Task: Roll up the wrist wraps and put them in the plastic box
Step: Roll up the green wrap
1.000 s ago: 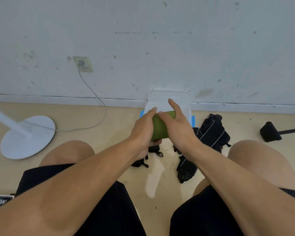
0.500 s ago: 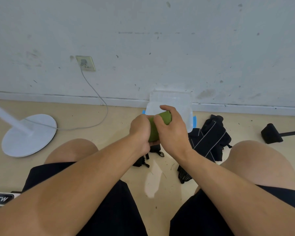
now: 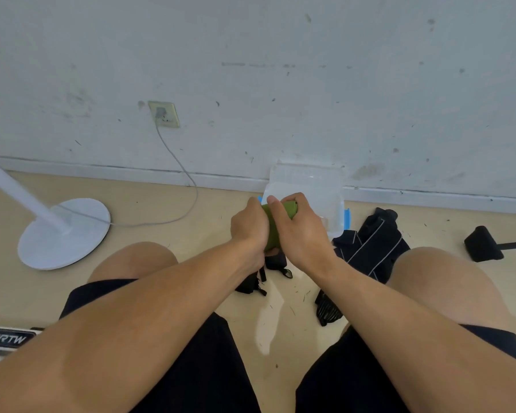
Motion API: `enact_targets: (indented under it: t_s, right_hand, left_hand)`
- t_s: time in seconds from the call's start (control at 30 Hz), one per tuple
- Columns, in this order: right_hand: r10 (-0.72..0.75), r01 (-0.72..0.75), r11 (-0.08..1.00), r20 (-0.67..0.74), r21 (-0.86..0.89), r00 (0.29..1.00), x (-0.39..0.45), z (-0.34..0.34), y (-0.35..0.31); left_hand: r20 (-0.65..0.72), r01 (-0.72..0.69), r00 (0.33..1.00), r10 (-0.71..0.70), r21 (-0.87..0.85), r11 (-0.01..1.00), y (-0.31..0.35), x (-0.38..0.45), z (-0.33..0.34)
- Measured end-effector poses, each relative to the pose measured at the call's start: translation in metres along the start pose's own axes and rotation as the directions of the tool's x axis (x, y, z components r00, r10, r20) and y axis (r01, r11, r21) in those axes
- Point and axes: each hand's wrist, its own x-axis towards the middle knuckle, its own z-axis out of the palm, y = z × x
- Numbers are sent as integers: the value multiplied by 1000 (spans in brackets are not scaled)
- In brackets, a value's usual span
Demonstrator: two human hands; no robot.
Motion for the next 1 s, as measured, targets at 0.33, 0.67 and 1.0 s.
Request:
enact_targets:
  t_s: [0.33,0.67,1.0]
  right_hand:
    - [-70,69,997,88,14,994,-9,6,3]
    - [162,-132,985,347,-110,924,-25,-39,1]
    - [77,-108,991,311,82,947,-61,-49,26]
  left_hand:
    - [-93,-120,987,129,95,988,-3,3,-8]
    - [182,-41,983,-13,289,957,-6,-22,-23]
    - [180,-132,981,77,321,938,-23,-24,-21]
